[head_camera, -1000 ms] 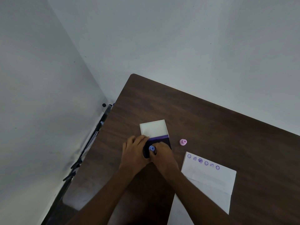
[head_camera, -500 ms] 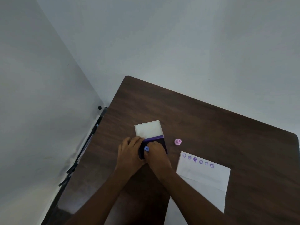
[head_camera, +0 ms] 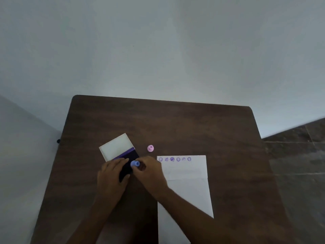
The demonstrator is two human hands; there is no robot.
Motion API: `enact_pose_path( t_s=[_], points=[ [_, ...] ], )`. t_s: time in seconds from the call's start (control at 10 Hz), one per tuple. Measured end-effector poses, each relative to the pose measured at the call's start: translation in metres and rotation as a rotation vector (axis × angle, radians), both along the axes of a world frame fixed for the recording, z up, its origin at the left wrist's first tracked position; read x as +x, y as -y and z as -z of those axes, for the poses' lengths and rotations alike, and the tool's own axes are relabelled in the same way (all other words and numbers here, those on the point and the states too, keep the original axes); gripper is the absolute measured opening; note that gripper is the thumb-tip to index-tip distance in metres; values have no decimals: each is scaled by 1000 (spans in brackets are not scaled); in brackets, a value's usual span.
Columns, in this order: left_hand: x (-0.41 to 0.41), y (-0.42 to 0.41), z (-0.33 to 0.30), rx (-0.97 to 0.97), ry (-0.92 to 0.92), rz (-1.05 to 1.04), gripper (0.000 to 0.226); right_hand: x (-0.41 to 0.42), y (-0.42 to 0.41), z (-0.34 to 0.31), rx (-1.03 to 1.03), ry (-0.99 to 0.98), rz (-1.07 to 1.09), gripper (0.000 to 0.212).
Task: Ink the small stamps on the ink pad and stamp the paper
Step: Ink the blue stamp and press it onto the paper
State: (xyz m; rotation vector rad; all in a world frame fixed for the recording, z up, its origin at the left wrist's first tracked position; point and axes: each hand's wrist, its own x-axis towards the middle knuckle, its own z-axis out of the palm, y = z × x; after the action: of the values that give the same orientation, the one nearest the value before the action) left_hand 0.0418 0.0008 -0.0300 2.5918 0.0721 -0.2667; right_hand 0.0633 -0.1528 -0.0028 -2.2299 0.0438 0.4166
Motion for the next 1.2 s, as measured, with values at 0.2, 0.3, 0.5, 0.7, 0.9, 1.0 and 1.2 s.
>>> enact_pose_path(
  t_s=[0.2,0.3,0.5,0.7,0.9,1.0,1.2],
  points=[
    [8,50,-22,-75,-143,39,51,-14,59,-5,15,109,292,20],
    [14,70,-32,-167,56,165,41,-15,84,-6,-4,84,391,21],
    [29,110,-26,-261,35,229,35,-17,134,-1,14,1,550,26],
    [42,162,-7,-50,-126,231,49,-16,174,6,102,10,694,11],
    [50,202,8,-20,-18,314,42,-14,195,27,65,-16,777,12],
    [53,215,10,-3,26,299,34,-11,200,37,36,-21,783,13],
    [58,223,15,23,29,299,40,-8,204,49,17,-4,744,16]
  ],
)
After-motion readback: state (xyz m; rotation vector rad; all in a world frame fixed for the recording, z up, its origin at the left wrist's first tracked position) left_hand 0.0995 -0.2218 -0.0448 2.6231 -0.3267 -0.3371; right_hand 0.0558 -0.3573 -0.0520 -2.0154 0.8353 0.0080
